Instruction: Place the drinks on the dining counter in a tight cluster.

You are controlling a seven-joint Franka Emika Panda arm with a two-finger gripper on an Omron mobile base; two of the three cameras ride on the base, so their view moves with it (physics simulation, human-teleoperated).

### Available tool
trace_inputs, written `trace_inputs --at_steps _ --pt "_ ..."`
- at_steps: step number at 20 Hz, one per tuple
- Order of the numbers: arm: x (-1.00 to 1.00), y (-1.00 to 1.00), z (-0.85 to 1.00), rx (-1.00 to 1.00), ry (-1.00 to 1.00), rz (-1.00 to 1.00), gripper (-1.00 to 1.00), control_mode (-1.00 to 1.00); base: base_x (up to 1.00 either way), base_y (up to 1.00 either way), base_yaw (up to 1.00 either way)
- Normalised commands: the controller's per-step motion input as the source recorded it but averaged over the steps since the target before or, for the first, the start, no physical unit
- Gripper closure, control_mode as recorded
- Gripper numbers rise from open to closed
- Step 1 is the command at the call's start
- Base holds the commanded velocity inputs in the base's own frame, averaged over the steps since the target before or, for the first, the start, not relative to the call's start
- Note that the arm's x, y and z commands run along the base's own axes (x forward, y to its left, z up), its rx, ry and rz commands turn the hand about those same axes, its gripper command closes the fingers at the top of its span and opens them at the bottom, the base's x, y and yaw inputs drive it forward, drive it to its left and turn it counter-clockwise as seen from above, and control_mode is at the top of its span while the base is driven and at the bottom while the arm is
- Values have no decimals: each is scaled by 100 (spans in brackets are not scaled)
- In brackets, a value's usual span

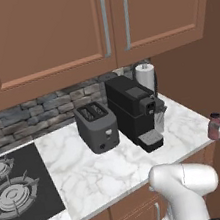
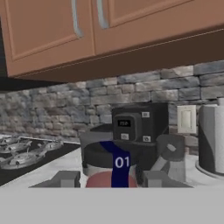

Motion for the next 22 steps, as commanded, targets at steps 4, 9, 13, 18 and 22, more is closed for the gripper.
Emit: trace_inputs --at_steps 4,9,13,18,22 --pt "-32 20 12 -9 0 6 100 -100 0 0 0" --pt "-6 2 1 -2 0 2 100 -100 0 0 0" --pt "0 0 0 0 0 0 100 100 0 0 0" --pt "0 0 0 0 0 0 100 100 -37 0 3" --pt "0 0 0 0 0 0 100 100 -55 6 25"
